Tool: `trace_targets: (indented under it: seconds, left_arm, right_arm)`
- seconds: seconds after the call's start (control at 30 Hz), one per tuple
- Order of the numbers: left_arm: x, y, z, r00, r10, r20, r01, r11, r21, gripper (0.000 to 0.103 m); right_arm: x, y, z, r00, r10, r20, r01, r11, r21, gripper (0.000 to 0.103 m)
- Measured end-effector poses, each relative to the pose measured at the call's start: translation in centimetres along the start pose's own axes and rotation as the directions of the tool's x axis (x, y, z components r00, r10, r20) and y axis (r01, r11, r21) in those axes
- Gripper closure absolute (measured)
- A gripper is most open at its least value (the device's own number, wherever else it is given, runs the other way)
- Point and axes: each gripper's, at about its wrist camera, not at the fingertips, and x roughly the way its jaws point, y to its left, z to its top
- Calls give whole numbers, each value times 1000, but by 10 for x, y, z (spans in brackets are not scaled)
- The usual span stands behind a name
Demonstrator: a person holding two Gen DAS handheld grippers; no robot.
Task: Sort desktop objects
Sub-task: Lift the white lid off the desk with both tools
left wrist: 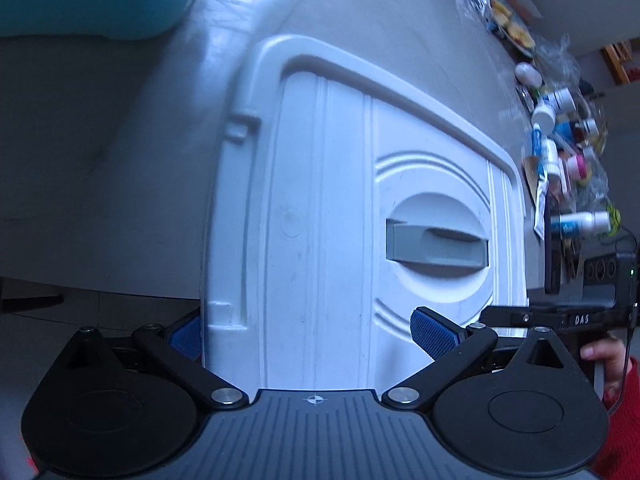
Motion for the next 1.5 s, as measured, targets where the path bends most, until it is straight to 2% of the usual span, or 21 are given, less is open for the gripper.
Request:
trace_targets:
  seconds: [0.07,0.17,0.37,0.47,0.5,0.73,1.0,1.5]
  left_arm:
    - [19,-7,13,1000,-21,-16,21,1000,11,0]
    - [14,8,-4,998,-49,-38,49,999,-6,0]
    - [21,19,-9,990,-119,-70,120,993,-1,0]
    - [-10,52,-36,990,-123,-68,123,992,0,0]
    - [-34,76,-54,991,-118,-66,119,993,2,0]
    - [-93,110,-119,997,-57,-48,58,998,33,0]
    - [-115,88,-141,999,-32,5,31,997,67,0]
    - [-177,90,-178,997,-30,65,26,997,69,0]
  right_arm:
    - [0,0,1,1000,0,-3,0,1000,1,4]
    - [2,2,2,1000,5,-8,-5,1000,1,4]
    - [2,0,7,1000,-2,-7,2,1000,-13,3]
    - [1,1,7,1000,-7,-1,7,1000,-17,3]
    - [1,1,7,1000,-12,0,12,1000,-19,2]
    - [-2,5,3,999,-29,25,30,999,-44,1]
    - [-11,15,-1,998,-33,44,36,996,-76,0]
    - [-23,38,-20,998,-20,67,29,990,-140,0]
